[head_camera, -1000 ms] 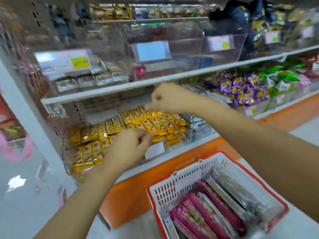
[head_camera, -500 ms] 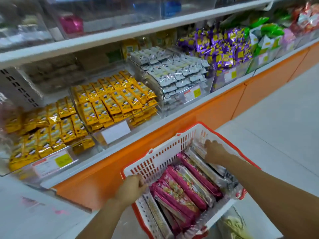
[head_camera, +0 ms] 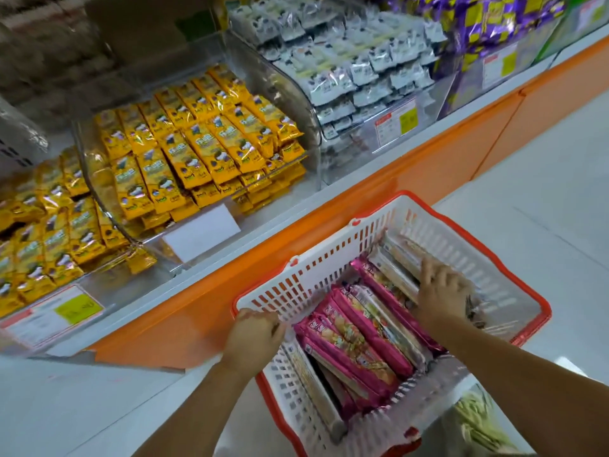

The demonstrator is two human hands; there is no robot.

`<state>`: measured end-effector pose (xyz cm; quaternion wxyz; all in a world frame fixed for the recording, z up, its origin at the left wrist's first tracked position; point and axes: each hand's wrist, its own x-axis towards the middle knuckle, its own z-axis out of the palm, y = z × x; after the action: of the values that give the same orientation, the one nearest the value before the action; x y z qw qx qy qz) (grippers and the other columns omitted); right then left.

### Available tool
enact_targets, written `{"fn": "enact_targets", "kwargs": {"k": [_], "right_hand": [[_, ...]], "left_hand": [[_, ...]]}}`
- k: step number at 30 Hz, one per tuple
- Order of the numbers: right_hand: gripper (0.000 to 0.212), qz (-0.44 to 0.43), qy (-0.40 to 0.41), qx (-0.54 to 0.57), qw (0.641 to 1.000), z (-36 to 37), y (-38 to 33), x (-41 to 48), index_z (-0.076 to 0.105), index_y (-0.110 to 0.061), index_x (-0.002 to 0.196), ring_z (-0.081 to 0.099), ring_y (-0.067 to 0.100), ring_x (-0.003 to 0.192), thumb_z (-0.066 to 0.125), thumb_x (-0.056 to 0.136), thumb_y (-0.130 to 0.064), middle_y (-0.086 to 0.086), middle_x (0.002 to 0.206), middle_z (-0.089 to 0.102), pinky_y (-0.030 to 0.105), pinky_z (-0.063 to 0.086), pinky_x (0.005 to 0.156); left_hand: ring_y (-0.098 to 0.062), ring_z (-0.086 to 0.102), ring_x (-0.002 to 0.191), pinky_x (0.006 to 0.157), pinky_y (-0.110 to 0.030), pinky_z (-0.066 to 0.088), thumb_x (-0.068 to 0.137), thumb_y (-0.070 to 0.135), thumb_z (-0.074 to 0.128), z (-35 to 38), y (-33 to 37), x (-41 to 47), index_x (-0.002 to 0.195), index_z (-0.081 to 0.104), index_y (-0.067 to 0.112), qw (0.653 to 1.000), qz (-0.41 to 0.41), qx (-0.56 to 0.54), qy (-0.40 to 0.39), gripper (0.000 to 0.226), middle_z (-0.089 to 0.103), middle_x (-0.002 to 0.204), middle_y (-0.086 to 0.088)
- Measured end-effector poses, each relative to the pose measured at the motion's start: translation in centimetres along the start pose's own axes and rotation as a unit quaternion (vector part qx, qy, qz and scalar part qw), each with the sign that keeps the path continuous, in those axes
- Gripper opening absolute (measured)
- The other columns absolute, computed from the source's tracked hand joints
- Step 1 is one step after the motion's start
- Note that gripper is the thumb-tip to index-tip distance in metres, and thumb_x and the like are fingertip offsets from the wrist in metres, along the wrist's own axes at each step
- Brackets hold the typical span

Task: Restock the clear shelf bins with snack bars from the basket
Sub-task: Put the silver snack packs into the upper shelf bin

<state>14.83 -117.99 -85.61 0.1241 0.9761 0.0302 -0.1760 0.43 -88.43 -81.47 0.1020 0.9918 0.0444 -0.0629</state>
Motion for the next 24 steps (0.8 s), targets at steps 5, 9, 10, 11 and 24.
{"fn": "enact_targets", "kwargs": {"k": [5,9,10,11,24], "right_hand": [[0.087,-0.002,0.034,-0.024,0.999,-0.7,-1.1,0.6,0.002,0.000,0.148,0.033,0.036,0.134,0.054,0.087,-0.036,0.020,0.148,0.027,0.047,0.039,0.104],[0.095,-0.018,0.002,0.035,0.999,-1.9,0.2,1.6,0.021,-0.008,0.142,0.039,0.030,0.129,0.074,0.074,-0.049,0.013,0.139,0.035,0.044,0.042,0.101],[0.094,-0.019,-0.007,0.051,0.999,-2.3,0.6,1.7,0.024,-0.010,0.141,0.040,0.029,0.128,0.076,0.072,-0.047,0.012,0.137,0.036,0.043,0.042,0.100],[0.092,-0.021,-0.015,0.064,0.998,-2.6,0.9,1.7,0.027,-0.010,0.140,0.042,0.030,0.126,0.078,0.071,-0.043,0.012,0.136,0.037,0.043,0.044,0.098],[0.022,-0.088,-0.358,0.731,0.575,-13.0,1.0,-8.7,0.062,-0.016,0.102,0.058,0.022,0.102,0.060,0.081,-0.008,0.005,0.106,0.062,0.038,0.039,0.100]], "left_hand": [[-0.019,0.060,0.066,0.080,-0.031,0.039,0.096,0.033,0.042,0.2,0.6,0.2,0.073,0.064,0.020,0.998,-0.021,0.064,-0.009,0.035,0.067,0.071,0.001],[-0.021,0.058,0.060,0.079,-0.032,0.041,0.095,0.029,0.046,0.3,0.7,0.2,0.063,0.056,0.019,0.998,-0.037,0.049,-0.008,0.035,0.064,0.064,-0.003],[-0.022,0.056,0.056,0.077,-0.033,0.043,0.093,0.027,0.048,0.3,0.6,0.3,0.059,0.050,0.021,0.999,-0.033,0.033,-0.004,0.035,0.062,0.059,-0.004],[-0.022,0.054,0.051,0.074,-0.033,0.044,0.092,0.026,0.048,0.1,0.6,0.3,0.056,0.045,0.021,0.999,-0.028,0.019,-0.006,0.036,0.059,0.054,-0.004],[-0.025,0.062,0.107,0.092,-0.037,0.050,0.083,0.048,0.061,-4.9,5.6,1.5,0.102,0.061,0.024,0.805,-0.211,-0.520,-0.191,0.030,0.065,0.111,-0.003]]}}
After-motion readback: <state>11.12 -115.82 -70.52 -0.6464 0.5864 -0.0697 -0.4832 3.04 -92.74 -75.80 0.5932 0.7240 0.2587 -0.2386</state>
